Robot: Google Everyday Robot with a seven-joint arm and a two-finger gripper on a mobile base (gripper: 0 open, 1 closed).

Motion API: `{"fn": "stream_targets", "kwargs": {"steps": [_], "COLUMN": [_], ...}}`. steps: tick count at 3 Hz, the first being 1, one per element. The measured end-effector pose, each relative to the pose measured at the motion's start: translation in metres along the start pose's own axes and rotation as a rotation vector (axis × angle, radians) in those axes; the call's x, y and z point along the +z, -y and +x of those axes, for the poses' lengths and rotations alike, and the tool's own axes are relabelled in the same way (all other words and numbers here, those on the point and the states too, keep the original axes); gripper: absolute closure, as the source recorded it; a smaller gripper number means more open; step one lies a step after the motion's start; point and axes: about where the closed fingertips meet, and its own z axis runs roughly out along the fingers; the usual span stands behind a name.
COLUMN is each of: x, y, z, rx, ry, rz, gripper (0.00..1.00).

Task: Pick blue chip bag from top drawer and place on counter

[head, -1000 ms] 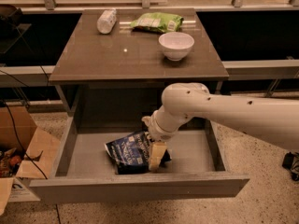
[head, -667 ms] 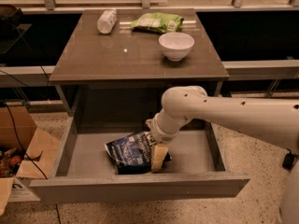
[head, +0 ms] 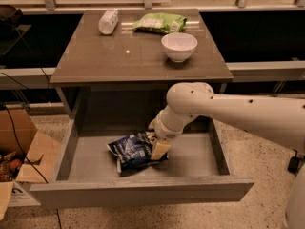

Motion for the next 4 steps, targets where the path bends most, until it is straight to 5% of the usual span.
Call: {"fn": "stream_targets", "kwargs": {"steps": [2,4], "x": [-0.005,-0.043], "y": [0.000,0.004], "z": [-0.003,-0.027], "rx": [0.023,0.013], "ry": [0.025,0.106], "rz": [0.001,0.067], "gripper": [0.96,1.00]}}
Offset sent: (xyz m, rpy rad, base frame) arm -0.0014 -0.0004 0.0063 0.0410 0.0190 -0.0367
